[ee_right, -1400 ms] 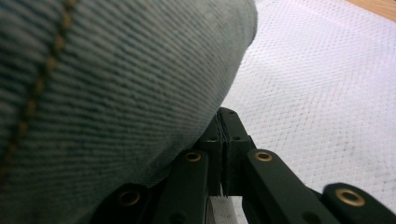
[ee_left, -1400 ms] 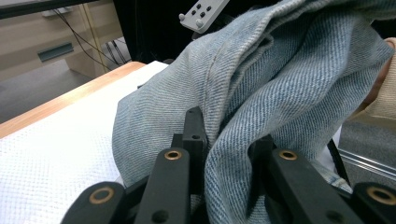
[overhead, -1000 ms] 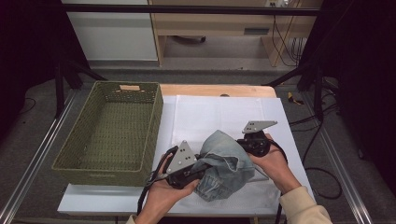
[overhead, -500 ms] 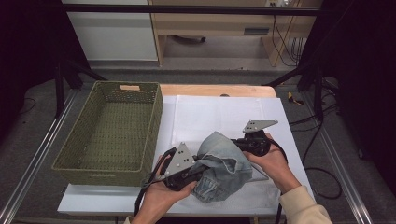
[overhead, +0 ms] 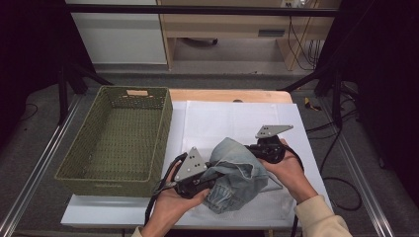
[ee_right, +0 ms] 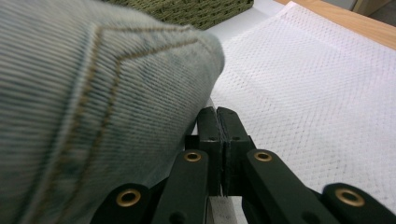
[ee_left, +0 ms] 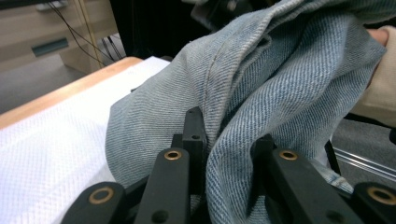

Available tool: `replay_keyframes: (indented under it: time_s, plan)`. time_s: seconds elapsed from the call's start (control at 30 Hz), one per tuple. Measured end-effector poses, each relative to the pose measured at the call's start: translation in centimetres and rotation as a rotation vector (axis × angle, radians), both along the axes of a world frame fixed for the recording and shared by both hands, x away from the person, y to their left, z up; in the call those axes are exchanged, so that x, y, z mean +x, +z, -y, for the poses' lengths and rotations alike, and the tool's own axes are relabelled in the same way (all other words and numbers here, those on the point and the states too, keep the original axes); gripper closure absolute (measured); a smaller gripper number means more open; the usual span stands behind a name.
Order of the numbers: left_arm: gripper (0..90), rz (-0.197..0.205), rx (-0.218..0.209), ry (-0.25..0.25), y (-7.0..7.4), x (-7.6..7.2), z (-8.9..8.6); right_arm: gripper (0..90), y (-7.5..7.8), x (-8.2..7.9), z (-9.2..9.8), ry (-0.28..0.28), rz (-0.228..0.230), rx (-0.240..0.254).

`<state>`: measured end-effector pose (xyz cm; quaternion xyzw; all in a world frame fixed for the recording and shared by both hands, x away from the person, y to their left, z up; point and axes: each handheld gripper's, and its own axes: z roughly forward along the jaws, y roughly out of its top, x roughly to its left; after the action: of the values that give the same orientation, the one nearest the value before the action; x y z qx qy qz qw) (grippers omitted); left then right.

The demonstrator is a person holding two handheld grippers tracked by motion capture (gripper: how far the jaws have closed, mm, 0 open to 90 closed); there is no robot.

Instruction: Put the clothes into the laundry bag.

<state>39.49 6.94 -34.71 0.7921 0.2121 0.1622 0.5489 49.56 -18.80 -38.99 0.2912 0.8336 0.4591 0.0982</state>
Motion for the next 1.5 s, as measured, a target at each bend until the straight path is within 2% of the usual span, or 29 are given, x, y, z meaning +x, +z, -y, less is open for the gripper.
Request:
replay_keyframes:
  time_s: [0.1, 0.2, 0.3, 0.47, 0.77, 0.87, 1.03, 1.23, 1.3, 1.4, 1.5]
  plan:
    - [75.6, -0.011, -0.026, 0.009, 0.2, 0.5, 0.5, 89.4, -0.1, 0.0, -0.1, 0.001, -0.001, -0.001]
    - [75.5, -0.021, -0.024, 0.005, -0.4, 0.8, 0.9, 89.4, -0.1, 0.0, 0.0, -0.004, 0.000, -0.007]
    - [75.5, -0.016, -0.001, 0.003, -1.0, 1.0, 1.0, 89.5, -0.3, 0.3, 0.2, -0.013, -0.014, -0.005]
    - [75.6, -0.059, -0.013, -0.004, -2.3, 1.0, 0.9, 89.5, -0.5, 0.7, 0.3, -0.030, -0.017, -0.007]
    - [75.6, -0.040, 0.065, -0.019, -3.3, 0.2, 1.4, 89.5, -0.6, 1.0, 0.8, -0.059, -0.024, -0.013]
    - [75.5, -0.046, 0.069, -0.032, -3.7, 0.0, 1.7, 89.4, -0.4, 0.9, 0.6, -0.052, -0.009, -0.019]
    - [75.5, -0.050, 0.067, -0.046, -3.8, -0.2, 2.2, 89.5, -0.5, 1.0, 0.3, -0.045, -0.014, -0.013]
    - [75.5, -0.045, 0.052, -0.068, -3.3, -1.0, 2.6, 89.5, -0.3, 0.9, 0.3, -0.039, -0.007, 0.008]
    - [75.5, -0.033, 0.065, -0.083, -3.2, -1.4, 2.8, 89.5, -0.3, 0.9, 0.2, -0.040, -0.004, 0.011]
    - [75.5, -0.016, 0.083, -0.079, -3.3, -1.4, 3.0, 89.5, -0.3, 0.9, 0.2, -0.048, -0.005, 0.014]
    - [75.6, -0.063, 0.059, -0.084, -3.9, -0.7, 3.0, 89.5, -0.2, 0.9, 0.1, -0.041, 0.003, 0.022]
